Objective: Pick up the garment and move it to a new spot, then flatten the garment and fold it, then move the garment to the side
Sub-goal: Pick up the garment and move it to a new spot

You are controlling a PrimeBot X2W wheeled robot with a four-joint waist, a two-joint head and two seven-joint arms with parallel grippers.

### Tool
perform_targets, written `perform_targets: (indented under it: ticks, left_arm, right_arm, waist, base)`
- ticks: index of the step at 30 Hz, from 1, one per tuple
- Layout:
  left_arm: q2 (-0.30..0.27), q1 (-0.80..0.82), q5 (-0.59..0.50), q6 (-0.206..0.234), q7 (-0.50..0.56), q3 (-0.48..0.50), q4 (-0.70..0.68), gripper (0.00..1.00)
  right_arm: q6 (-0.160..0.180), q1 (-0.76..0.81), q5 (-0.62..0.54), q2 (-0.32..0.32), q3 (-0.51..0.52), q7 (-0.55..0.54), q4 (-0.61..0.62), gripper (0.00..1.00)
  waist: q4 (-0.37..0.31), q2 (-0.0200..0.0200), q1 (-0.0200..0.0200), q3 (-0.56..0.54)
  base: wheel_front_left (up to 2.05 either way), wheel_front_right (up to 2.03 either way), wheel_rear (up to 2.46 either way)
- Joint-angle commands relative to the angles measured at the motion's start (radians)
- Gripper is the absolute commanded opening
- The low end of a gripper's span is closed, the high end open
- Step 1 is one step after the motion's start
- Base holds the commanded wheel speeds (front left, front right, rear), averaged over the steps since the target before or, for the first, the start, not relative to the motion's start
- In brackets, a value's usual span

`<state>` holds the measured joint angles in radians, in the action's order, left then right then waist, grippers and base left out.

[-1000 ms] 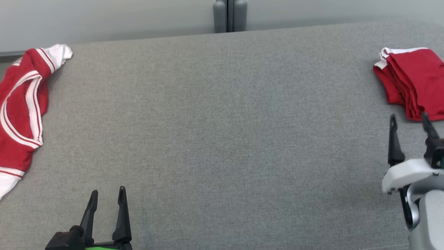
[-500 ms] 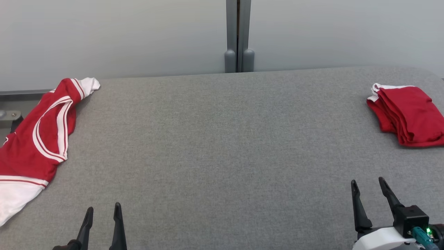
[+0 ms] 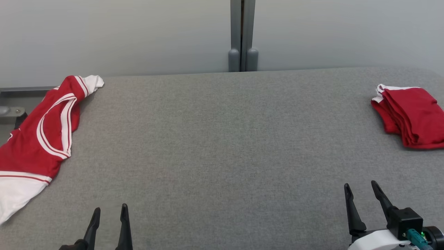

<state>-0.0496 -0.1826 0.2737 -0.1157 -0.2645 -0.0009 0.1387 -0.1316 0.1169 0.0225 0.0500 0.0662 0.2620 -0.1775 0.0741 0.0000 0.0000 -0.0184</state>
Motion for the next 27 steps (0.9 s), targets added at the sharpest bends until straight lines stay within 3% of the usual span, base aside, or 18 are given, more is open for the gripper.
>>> perform_targets:
  ticks: [1, 5, 16, 20, 27]
  left_arm:
    - [-0.002, 0.007, 0.004, -0.002, 0.001, 0.001, 0.003, 1.0]
    - [-0.002, 0.015, 0.001, 0.0, 0.001, -0.004, 0.004, 1.0]
    - [-0.003, -0.024, -0.03, -0.004, 0.001, 0.023, 0.005, 1.0]
    - [-0.002, -0.034, -0.035, -0.007, 0.001, 0.052, -0.005, 1.0]
    - [-0.002, -0.027, -0.029, -0.012, 0.001, 0.058, -0.015, 1.0]
  right_arm:
    - [0.002, -0.001, -0.006, 0.001, 0.0, 0.004, 0.0, 1.0]
    - [0.002, 0.011, 0.003, 0.001, 0.0, 0.004, 0.005, 1.0]
    - [0.002, -0.012, 0.04, 0.001, -0.094, 0.004, -0.017, 1.0]
    - [0.002, -0.027, 0.054, 0.001, -0.137, 0.004, -0.029, 1.0]
    - [0.002, -0.025, 0.06, 0.003, -0.157, 0.004, -0.037, 1.0]
  waist:
    - [0.017, 0.0, 0.0, -0.002]
    - [0.082, 0.0, 0.0, -0.01]
    - [0.371, 0.0, 0.0, -0.03]
    - [0.411, 0.0, 0.0, -0.033]
    - [0.395, 0.0, 0.0, -0.016]
  base:
    - [0.0, 0.0, 0.0]
    - [0.0, 0.0, 0.0]
    - [0.0, 0.0, 0.0]
    - [0.0, 0.0, 0.0]
    - [0.0, 0.0, 0.0]
